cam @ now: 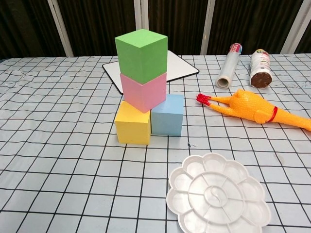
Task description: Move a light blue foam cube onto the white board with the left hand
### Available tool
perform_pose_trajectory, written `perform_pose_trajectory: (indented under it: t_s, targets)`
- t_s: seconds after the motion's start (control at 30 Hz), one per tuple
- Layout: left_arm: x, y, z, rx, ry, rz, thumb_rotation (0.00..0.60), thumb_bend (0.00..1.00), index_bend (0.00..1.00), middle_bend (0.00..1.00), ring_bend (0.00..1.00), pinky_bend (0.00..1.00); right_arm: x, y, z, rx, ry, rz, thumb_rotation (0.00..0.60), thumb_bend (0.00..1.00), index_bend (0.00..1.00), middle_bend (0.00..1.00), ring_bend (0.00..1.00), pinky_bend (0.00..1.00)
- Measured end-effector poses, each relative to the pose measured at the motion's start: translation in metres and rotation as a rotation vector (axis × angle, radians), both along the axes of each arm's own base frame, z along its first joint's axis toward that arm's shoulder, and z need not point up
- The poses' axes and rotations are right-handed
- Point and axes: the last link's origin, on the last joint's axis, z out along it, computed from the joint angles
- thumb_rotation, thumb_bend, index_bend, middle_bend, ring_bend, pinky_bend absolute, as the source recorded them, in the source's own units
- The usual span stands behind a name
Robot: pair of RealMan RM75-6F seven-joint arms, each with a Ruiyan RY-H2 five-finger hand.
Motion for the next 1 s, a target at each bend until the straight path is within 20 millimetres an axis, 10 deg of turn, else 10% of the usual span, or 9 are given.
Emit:
perform_pose_trajectory:
  t_s: [1.0]
  targets:
    - [0.122,0.102,-0.11,-0.519,0.017,-0.032,0.6,0.0,0.0,0.01,0.0,0.04,-0.003,0.001,0.007,-0.015,-0.022,0.0,0.6,0.03,0.11,0.07,0.13,0.04]
